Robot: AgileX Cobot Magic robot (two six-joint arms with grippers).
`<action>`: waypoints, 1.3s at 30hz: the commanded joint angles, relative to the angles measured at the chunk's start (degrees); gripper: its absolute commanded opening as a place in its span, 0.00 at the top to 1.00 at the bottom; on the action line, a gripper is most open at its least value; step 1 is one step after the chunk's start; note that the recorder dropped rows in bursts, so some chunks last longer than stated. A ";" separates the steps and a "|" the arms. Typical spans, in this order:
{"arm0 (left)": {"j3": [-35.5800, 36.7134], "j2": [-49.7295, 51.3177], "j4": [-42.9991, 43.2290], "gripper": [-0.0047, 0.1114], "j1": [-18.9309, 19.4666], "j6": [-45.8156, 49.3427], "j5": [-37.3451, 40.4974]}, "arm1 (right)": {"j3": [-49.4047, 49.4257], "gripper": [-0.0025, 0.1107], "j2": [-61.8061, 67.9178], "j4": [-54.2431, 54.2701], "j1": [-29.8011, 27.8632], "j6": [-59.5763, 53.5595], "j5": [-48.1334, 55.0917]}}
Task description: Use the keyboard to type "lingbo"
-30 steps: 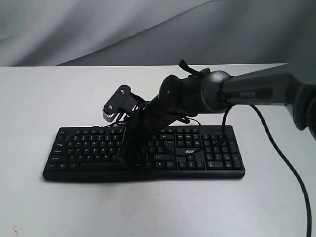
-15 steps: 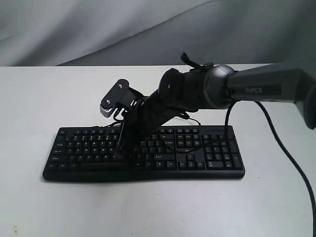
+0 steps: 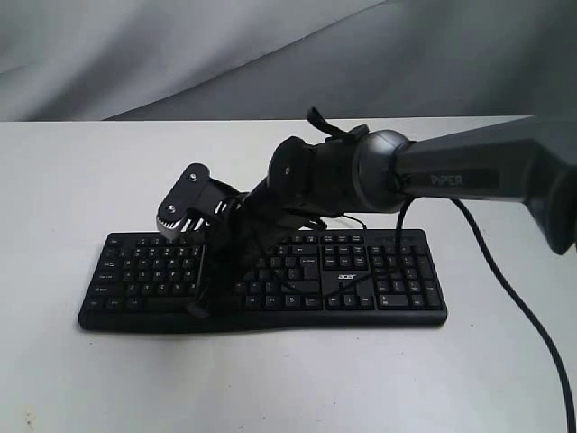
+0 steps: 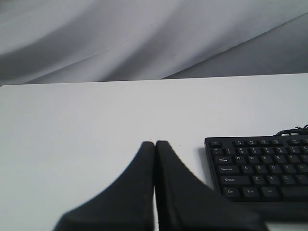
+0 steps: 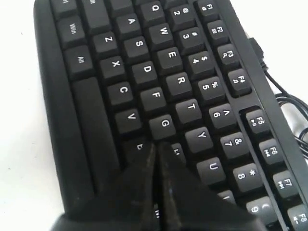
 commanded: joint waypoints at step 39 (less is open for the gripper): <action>0.25 -0.15 -0.46 0.96 0.11 -0.23 -0.26 | -0.28 0.98 1.89 0.84 0.12 -0.70 0.05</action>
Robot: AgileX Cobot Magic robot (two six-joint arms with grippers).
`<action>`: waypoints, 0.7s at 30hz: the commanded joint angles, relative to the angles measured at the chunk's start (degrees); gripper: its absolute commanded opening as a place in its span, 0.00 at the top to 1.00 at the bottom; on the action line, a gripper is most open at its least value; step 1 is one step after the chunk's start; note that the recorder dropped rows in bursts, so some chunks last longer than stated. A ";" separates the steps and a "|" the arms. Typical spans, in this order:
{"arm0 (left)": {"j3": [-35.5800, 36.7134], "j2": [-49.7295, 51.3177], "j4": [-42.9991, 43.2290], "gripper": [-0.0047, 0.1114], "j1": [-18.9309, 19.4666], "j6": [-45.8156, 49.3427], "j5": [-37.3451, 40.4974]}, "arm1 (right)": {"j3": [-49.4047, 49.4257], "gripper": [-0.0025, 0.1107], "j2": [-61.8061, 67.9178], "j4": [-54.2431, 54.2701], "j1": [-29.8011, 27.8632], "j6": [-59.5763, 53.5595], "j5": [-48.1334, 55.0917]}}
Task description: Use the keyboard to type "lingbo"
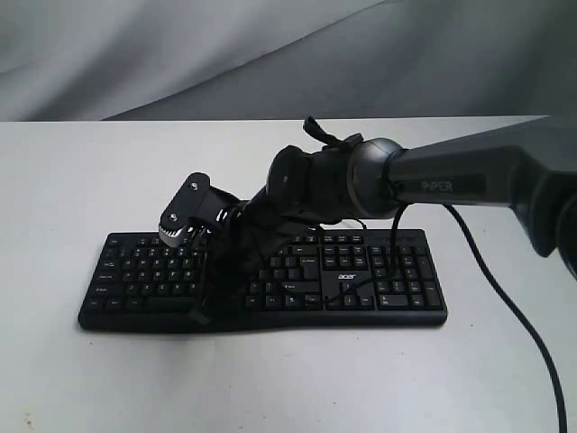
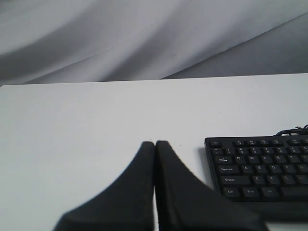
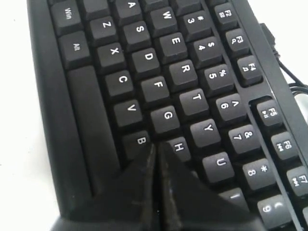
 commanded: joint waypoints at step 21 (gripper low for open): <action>0.25 -0.15 -0.46 0.96 0.11 -0.23 -0.26 | -4.33 0.98 -1.68 -0.86 0.23 -0.82 0.99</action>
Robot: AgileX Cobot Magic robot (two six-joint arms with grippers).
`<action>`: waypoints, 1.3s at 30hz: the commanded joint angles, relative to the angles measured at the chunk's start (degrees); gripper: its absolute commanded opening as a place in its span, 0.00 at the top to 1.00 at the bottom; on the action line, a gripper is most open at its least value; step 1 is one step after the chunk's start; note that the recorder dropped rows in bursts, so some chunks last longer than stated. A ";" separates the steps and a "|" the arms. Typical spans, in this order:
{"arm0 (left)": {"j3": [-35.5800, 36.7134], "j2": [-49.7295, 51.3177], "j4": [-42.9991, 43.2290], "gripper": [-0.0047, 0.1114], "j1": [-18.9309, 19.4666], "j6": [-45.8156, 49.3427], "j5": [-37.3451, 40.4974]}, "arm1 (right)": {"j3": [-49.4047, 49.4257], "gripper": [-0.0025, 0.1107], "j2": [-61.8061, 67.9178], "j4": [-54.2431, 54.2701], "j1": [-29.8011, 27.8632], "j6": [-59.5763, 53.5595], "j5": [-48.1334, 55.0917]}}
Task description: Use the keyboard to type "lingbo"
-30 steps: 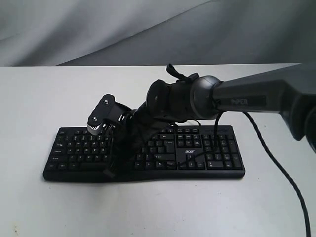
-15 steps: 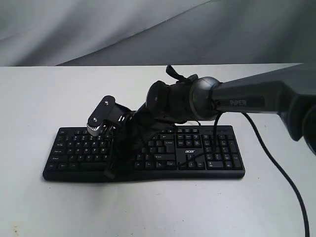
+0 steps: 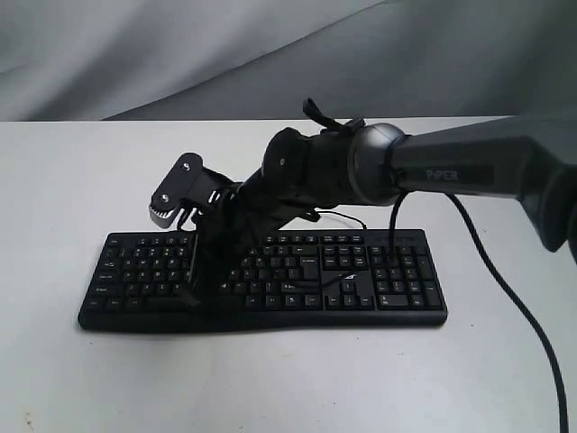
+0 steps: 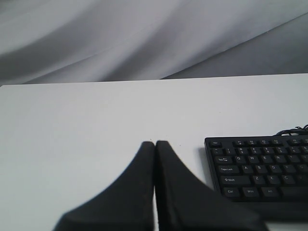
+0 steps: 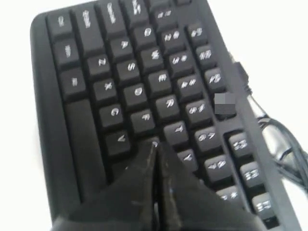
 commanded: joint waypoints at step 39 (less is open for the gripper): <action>0.25 -0.15 -0.46 0.96 0.11 -0.23 -0.26 | -7.59 0.98 5.26 -2.26 0.51 2.26 4.29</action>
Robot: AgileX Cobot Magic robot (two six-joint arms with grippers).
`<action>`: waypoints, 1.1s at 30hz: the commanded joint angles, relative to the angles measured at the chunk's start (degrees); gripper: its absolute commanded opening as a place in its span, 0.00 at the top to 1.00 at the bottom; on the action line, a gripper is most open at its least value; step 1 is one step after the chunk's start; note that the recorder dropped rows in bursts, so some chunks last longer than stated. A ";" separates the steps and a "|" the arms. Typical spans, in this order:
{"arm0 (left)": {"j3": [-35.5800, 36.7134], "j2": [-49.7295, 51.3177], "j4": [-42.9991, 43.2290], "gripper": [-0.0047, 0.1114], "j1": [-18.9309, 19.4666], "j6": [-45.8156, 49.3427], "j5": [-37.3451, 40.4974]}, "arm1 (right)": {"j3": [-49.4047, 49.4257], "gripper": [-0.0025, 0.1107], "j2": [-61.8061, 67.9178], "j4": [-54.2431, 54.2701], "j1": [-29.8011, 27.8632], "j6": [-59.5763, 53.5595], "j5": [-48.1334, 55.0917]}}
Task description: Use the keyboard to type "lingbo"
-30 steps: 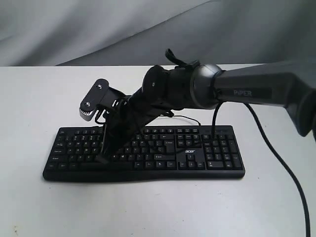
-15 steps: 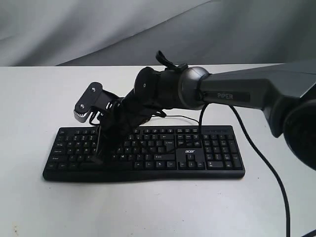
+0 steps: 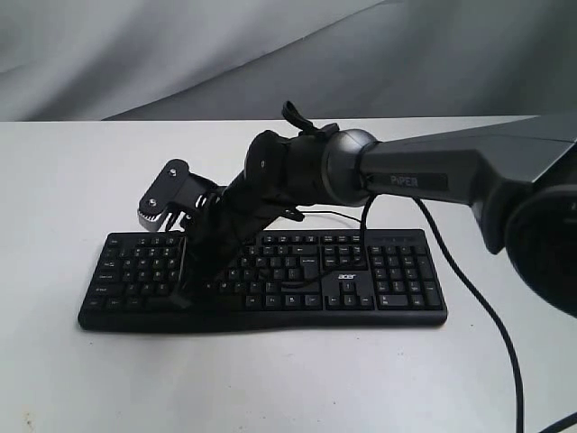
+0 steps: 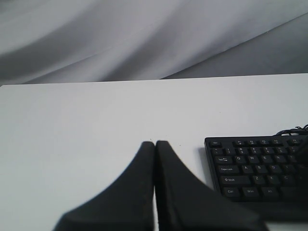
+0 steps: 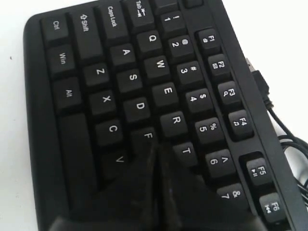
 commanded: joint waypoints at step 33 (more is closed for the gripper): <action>0.25 -0.15 -0.46 0.96 0.11 -0.23 -0.26 | -0.42 0.98 0.18 -0.14 0.20 0.07 -2.01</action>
